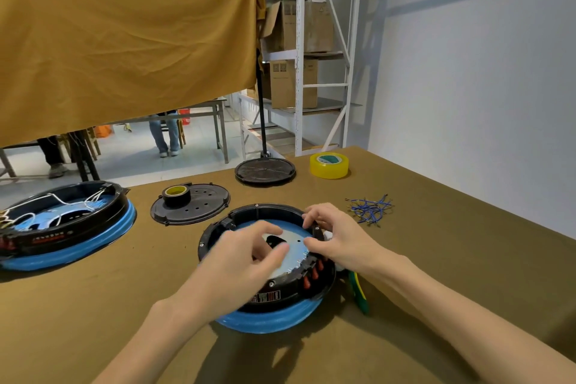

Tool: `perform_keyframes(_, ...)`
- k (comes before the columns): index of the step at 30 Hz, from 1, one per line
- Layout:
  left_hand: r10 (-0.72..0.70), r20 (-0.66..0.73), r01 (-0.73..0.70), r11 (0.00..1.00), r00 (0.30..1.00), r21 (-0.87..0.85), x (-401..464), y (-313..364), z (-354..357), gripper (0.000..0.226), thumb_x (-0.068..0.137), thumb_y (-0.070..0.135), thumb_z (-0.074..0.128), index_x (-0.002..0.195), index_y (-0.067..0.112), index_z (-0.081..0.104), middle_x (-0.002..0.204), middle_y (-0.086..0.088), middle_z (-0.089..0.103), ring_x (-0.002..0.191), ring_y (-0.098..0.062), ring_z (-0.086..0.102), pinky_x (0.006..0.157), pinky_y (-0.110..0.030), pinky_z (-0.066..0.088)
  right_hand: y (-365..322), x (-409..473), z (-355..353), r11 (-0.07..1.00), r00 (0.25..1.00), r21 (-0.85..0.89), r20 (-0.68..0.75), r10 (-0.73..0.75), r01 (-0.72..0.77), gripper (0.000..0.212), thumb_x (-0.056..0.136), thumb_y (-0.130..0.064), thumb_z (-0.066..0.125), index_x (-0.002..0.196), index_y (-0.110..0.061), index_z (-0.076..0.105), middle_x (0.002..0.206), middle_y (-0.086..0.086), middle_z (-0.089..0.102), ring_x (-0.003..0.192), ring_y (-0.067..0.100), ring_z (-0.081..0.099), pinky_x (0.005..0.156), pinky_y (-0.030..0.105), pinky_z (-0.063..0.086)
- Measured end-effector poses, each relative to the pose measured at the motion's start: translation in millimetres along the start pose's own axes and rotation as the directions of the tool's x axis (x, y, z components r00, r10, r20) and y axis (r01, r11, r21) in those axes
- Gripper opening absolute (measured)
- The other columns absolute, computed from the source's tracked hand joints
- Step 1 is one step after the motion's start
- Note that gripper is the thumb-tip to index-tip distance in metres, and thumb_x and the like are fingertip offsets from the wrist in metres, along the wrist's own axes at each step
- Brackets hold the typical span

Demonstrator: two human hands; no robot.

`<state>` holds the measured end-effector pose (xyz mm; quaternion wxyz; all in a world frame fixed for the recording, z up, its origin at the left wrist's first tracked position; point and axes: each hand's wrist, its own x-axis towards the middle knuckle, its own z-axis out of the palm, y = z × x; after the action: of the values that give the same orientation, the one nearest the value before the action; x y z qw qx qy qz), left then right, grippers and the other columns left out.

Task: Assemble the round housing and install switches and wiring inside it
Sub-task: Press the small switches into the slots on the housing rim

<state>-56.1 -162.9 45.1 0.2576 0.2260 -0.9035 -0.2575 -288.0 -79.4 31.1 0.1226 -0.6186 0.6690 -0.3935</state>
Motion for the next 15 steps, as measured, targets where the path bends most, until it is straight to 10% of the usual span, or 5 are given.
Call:
perform_keyframes(5, -0.295, -0.293, 0.358, 0.913, 0.910, 0.194, 14.0, -52.6, -21.5, 0.046, 0.097, 0.039, 0.064, 0.139, 0.021, 0.057, 0.133, 0.002, 0.060, 0.124, -0.021, 0.053, 0.106, -0.041, 0.046, 2.4, -4.3, 10.1, 0.993, 0.993, 0.040, 0.024, 0.114, -0.115, 0.045, 0.095, -0.023, 0.067, 0.135, -0.023, 0.047, 0.134, -0.006, 0.051, 0.128, 0.008, 0.049, 0.105, 0.021, 0.037)
perform_keyframes(10, -0.487, -0.188, 0.485, 0.872, 0.853, -0.062, 23.2, -84.3, -17.0, 0.026, 0.099, 0.022, 0.061, 0.124, 0.019, 0.064, 0.095, 0.013, 0.063, 0.084, -0.004, 0.061, 0.061, -0.020, 0.047, 1.0, 0.2, 3.0, 0.988, 0.985, 0.043, 0.090, 0.147, -0.151, 0.049, 0.098, -0.020, 0.065, 0.142, -0.018, 0.044, 0.138, -0.003, 0.053, 0.127, 0.013, 0.053, 0.111, 0.033, 0.043)
perform_keyframes(15, -0.503, -0.130, 0.480, 0.861, 0.855, -0.169, 24.1, -94.7, -20.8, 0.034, 0.094, 0.010, 0.061, 0.120, 0.032, 0.061, 0.100, 0.010, 0.064, 0.089, -0.009, 0.065, 0.061, -0.022, 0.053, -0.9, 3.0, 1.7, 0.989, 0.984, 0.031, 0.105, 0.142, -0.146, 0.047, 0.100, -0.017, 0.061, 0.143, -0.017, 0.043, 0.141, -0.001, 0.050, 0.133, 0.014, 0.050, 0.116, 0.041, 0.040)
